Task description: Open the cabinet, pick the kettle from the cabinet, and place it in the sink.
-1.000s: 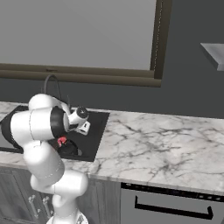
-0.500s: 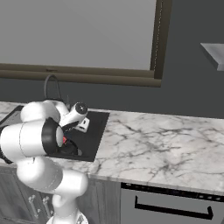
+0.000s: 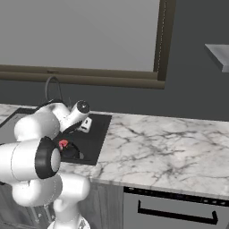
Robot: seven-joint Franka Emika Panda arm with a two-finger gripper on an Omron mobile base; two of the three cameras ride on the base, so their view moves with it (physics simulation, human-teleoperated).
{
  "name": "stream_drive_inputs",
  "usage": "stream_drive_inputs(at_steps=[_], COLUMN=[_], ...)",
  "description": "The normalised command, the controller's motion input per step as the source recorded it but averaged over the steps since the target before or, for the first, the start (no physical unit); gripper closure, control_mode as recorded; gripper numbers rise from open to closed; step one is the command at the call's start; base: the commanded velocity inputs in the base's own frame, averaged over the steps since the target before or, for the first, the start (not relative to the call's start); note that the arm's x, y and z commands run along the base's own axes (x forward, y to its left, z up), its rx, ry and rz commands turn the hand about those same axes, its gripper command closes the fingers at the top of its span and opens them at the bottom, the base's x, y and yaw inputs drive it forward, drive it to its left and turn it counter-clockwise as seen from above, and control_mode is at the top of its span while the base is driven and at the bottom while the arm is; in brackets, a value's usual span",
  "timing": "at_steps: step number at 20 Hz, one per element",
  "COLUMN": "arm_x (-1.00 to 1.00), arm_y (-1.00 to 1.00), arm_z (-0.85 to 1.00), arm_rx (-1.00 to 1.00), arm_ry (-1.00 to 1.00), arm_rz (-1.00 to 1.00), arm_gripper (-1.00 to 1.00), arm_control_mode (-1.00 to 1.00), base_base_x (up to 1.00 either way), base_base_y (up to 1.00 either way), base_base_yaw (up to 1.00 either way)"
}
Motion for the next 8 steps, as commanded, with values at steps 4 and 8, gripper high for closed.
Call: stream_drive_inputs(at_steps=[4,8], arm_x=[-0.22,-0.24], arm_y=[-0.16,-0.17], arm_z=[0.28,0.24], arm_rx=[-0.01,-0.06], arm_ry=[-0.05,-0.09], arm_rz=[0.03,0.01], arm_gripper=[-1.00,-1.00], arm_control_mode=[-1.00,-1.00], base_base_x=[0.00,0.00], base_base_y=[0.00,0.00], base_base_yaw=[0.00,0.00])
